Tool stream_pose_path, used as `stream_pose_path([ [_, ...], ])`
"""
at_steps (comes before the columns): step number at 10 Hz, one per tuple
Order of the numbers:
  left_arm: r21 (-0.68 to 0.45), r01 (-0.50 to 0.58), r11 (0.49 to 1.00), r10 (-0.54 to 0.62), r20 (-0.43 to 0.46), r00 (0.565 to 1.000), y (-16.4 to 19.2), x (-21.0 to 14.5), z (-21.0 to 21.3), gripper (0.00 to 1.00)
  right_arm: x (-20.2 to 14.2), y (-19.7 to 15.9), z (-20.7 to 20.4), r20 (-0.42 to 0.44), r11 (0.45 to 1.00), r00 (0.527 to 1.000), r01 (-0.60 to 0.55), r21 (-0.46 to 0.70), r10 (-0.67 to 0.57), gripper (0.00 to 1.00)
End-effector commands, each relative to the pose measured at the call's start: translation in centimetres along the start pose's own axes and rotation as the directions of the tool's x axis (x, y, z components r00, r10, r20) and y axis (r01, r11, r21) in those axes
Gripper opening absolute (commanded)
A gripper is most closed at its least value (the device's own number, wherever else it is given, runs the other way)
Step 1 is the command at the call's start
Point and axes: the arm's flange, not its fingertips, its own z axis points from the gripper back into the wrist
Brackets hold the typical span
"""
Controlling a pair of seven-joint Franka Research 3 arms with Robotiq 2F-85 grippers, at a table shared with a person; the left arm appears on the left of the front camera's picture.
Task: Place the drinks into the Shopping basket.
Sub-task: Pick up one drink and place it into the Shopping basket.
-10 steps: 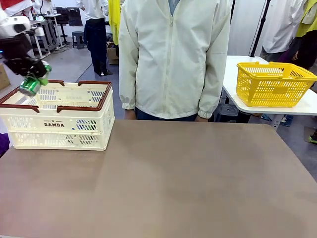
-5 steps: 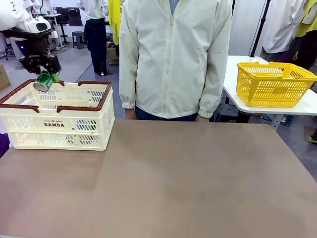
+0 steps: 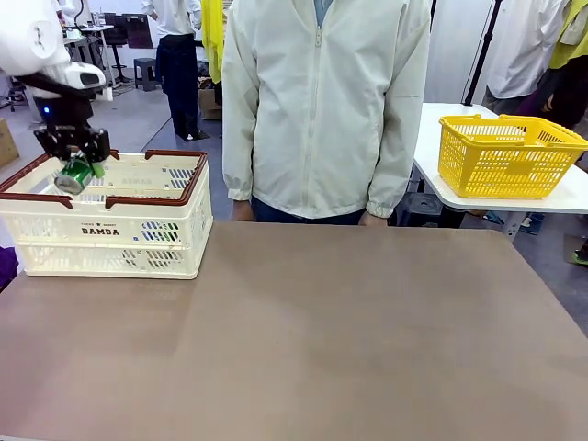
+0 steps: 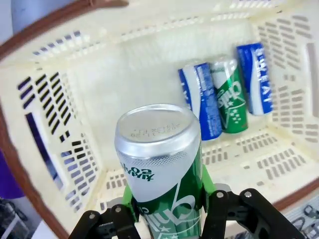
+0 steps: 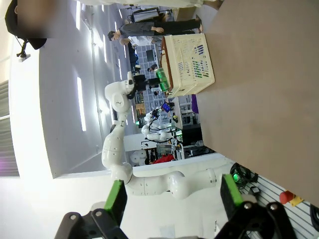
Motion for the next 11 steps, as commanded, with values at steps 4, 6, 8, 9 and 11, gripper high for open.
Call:
stream_pose_path([
  [4, 0.116, -0.027, 0.993, 0.03, -0.021, 0.999, -0.9, 1.1, -6.2, 0.0, -0.3, 0.1, 0.2, -0.009, 1.0, 1.0, -0.014, 0.0, 0.014, 1.0],
  [6, 0.113, -0.021, 0.993, 0.027, -0.052, 0.998, -1.1, 1.4, -7.7, 0.0, -0.3, 0.1, 0.2, -0.009, 1.0, 1.0, -0.014, 0.0, 0.014, 1.0],
  [8, 0.086, -0.018, 0.996, 0.023, -0.059, 0.998, -1.1, 1.7, -8.2, 0.0, -0.3, 0.1, 0.2, -0.009, 1.0, 1.0, -0.014, 0.0, 0.014, 1.0],
  [9, 0.067, -0.024, 0.997, 0.028, -0.051, 0.998, -1.0, 1.7, -8.2, 0.2, -0.3, 0.1, 0.2, -0.009, 1.0, 1.0, -0.014, 0.0, 0.014, 1.0],
  [11, 0.054, -0.031, 0.998, 0.034, -0.051, 0.998, -0.9, 1.6, -7.9, 1.0, -0.3, 0.1, 0.2, -0.009, 1.0, 1.0, -0.014, 0.0, 0.014, 1.0],
])
